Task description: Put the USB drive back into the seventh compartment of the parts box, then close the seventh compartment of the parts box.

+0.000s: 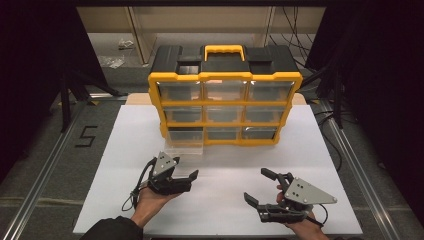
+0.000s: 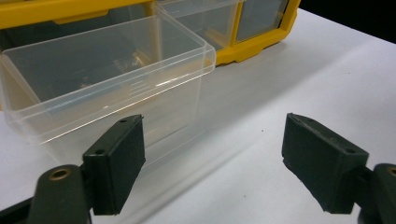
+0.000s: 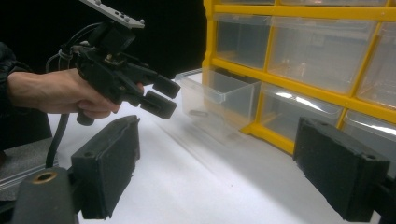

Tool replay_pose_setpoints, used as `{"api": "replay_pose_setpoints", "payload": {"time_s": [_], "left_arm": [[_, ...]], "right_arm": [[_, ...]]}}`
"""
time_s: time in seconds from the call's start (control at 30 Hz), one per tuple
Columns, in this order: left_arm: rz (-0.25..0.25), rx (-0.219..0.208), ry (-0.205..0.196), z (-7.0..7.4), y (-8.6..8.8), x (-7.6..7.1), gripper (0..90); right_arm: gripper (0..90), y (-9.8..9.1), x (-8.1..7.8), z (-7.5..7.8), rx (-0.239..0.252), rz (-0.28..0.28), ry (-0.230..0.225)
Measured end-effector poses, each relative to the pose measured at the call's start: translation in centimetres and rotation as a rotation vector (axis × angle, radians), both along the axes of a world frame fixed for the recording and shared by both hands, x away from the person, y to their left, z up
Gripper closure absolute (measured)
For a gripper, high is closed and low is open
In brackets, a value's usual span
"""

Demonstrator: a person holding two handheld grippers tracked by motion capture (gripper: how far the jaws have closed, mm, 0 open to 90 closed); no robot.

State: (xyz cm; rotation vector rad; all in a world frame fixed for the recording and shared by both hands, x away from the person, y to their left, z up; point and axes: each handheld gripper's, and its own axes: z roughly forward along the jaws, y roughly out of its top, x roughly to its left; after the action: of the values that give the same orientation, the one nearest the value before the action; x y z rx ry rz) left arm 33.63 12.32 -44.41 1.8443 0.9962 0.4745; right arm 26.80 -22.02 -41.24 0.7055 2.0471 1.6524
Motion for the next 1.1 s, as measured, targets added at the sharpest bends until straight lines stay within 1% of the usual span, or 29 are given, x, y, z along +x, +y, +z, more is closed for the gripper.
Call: {"api": "replay_pose_setpoints", "payload": {"time_s": [0.27,0.47,0.57,0.67,0.77,0.83,1.0,1.1], "left_arm": [[0.003,0.025,0.013,-0.3,-0.1,0.2,21.2],[0.015,0.03,0.022,-0.3,0.0,0.4,21.3],[0.019,0.041,0.03,-0.4,0.1,0.5,21.4],[0.026,0.04,0.034,-0.4,0.1,0.5,21.4],[0.027,0.052,0.038,-0.5,0.1,0.7,21.6],[0.04,0.059,0.037,-0.6,0.2,0.9,21.7],[0.059,0.056,0.045,-0.9,0.6,1.4,23.5],[0.052,0.059,0.041,-0.9,0.6,1.4,26.9]], "right_arm": [[15.6,-0.1,0.1,0.0,0.004,-0.001,0.001],[15.6,-0.1,0.0,0.0,0.005,0.0,-0.003],[15.6,-0.1,0.0,0.0,0.005,0.0,-0.003],[15.6,0.0,0.0,0.0,0.003,0.001,-0.002],[15.7,0.0,0.0,0.0,0.004,0.001,-0.002],[15.6,0.0,0.0,0.1,0.003,0.0,-0.002],[15.7,0.0,0.0,0.0,0.002,0.001,-0.002],[15.7,0.0,0.0,0.1,0.001,0.001,-0.002]]}}
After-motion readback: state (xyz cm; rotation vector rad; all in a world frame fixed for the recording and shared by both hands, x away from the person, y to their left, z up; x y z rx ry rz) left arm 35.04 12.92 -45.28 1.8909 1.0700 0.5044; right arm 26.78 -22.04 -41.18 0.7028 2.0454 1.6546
